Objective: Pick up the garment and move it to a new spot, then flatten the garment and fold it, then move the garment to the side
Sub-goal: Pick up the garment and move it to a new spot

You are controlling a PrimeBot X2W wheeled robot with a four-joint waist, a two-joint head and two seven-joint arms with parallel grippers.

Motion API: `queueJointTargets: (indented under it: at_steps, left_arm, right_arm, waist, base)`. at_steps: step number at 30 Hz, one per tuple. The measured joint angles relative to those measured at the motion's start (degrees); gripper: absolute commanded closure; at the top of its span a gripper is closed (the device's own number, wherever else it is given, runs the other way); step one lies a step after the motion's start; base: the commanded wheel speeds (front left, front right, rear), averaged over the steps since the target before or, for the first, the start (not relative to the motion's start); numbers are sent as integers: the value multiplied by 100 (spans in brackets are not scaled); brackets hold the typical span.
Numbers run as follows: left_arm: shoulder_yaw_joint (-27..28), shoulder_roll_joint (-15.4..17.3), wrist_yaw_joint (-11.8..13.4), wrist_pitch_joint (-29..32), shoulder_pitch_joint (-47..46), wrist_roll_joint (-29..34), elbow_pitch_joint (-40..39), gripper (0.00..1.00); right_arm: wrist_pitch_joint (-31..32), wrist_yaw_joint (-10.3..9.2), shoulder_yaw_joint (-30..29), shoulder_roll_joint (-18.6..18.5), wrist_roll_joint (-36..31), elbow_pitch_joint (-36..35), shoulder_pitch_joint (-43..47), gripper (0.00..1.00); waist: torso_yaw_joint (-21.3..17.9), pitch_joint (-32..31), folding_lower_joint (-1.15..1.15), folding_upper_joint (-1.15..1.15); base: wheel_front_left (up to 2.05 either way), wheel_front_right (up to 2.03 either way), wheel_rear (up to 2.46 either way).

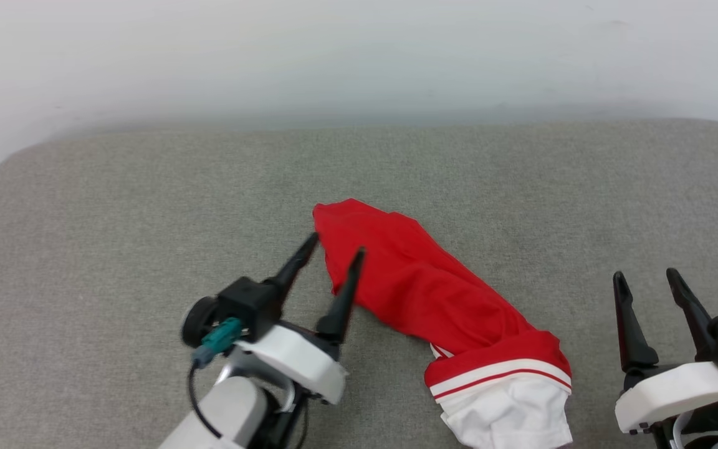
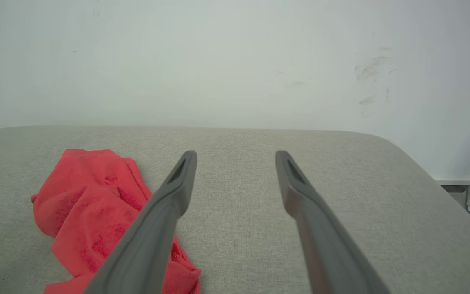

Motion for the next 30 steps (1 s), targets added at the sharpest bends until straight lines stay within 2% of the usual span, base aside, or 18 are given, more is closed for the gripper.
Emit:
queueJointTargets:
  at_steps: [8,17,30]
  left_arm:
    - [1233,208,328,-14,727,365,-241,0]
    - [2240,510,403,-14,1688,542,-365,0]
    - [2275,476,232,-14,1874,553,-276,0]
  right_arm:
    - [51,0,-16,2,58,-10,231,0]
    - [70,0,-18,1,109,1,488,0]
    - [96,0,16,1,142,15,555,0]
  waist:
    - [174,-222,-1,0]
    - [275,-432,-1,0]
    - [347,-471,0,0]
  base:
    - [0,0,0]
    - [0,0,0]
    - [0,0,0]
